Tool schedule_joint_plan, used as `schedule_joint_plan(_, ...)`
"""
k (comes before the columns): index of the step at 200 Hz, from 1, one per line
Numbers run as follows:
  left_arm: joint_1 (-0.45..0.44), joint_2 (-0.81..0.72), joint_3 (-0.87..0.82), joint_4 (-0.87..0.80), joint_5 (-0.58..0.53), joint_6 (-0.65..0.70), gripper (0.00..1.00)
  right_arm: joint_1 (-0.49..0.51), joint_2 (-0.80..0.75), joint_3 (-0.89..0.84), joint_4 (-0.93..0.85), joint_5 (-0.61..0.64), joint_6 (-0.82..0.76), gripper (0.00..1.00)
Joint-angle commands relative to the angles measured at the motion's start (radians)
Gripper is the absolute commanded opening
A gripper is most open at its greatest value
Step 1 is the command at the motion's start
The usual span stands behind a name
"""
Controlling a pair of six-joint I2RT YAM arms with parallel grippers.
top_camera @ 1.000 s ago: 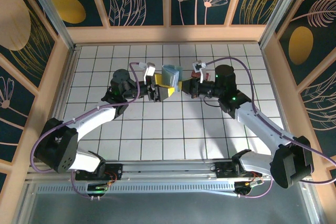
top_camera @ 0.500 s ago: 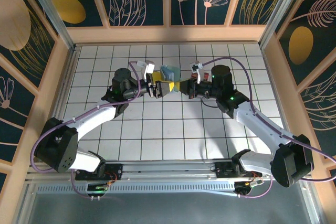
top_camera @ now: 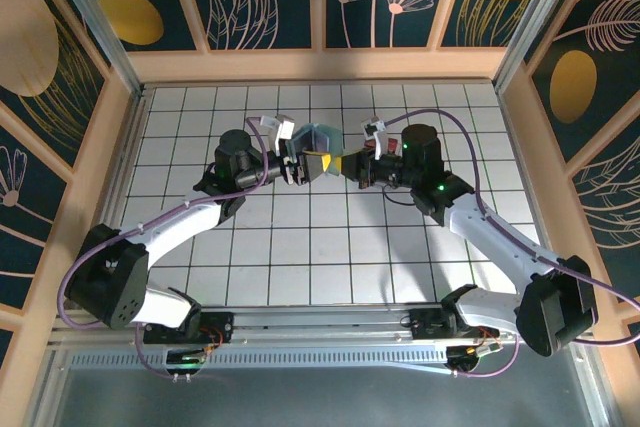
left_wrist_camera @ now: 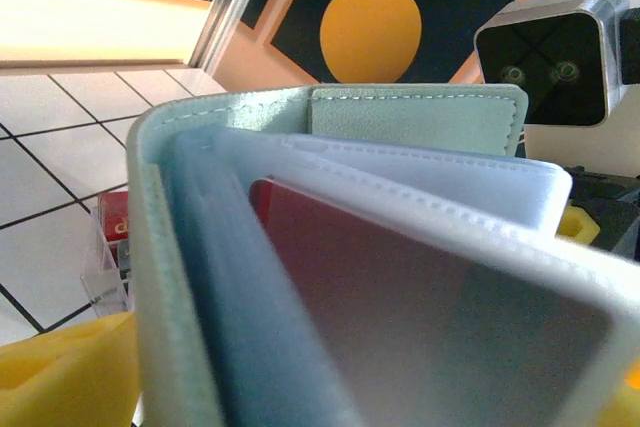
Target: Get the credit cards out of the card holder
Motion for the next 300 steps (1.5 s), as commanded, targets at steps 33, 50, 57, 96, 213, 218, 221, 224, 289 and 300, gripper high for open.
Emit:
schedule_joint_plan(33, -0.005, -0.035, 0.009, 0.02, -0.048, -0.019, 0.85, 0.008, -0.026, -0.013, 0.056, -0.063, -0.039, 0.15)
schedule_joint_plan(50, -0.005, -0.04, 0.002, 0.038, -0.06, -0.042, 0.81, 0.01, -0.037, -0.021, 0.062, -0.079, -0.044, 0.2)
schedule_joint_plan(57, -0.004, -0.04, -0.001, 0.048, -0.062, -0.053, 0.8, 0.009, -0.041, -0.023, 0.067, -0.085, -0.046, 0.23)
schedule_joint_plan(96, -0.005, -0.039, -0.018, 0.128, -0.072, -0.136, 0.64, 0.01, -0.04, -0.029, 0.078, -0.071, -0.047, 0.25)
schedule_joint_plan(213, -0.005, -0.048, 0.054, -0.041, -0.134, -0.145, 0.0, 0.063, -0.023, 0.021, 0.005, 0.195, -0.082, 0.44)
schedule_joint_plan(218, -0.004, -0.049, 0.066, -0.069, -0.137, -0.142, 0.0, 0.074, -0.029, 0.022, -0.005, 0.228, -0.101, 0.5)
schedule_joint_plan(221, -0.005, -0.049, 0.072, -0.084, -0.139, -0.143, 0.0, 0.078, -0.033, 0.022, -0.011, 0.239, -0.109, 0.53)
schedule_joint_plan(224, -0.004, -0.049, 0.078, -0.099, -0.141, -0.145, 0.0, 0.088, -0.037, 0.025, -0.02, 0.259, -0.126, 0.56)
schedule_joint_plan(289, -0.005, -0.045, 0.195, -0.318, -0.079, -0.177, 0.0, 0.184, -0.029, 0.076, -0.121, 0.449, -0.304, 0.81)
schedule_joint_plan(300, -0.004, -0.047, 0.2, -0.319, -0.062, -0.19, 0.0, 0.192, -0.019, 0.081, -0.123, 0.457, -0.314, 0.82)
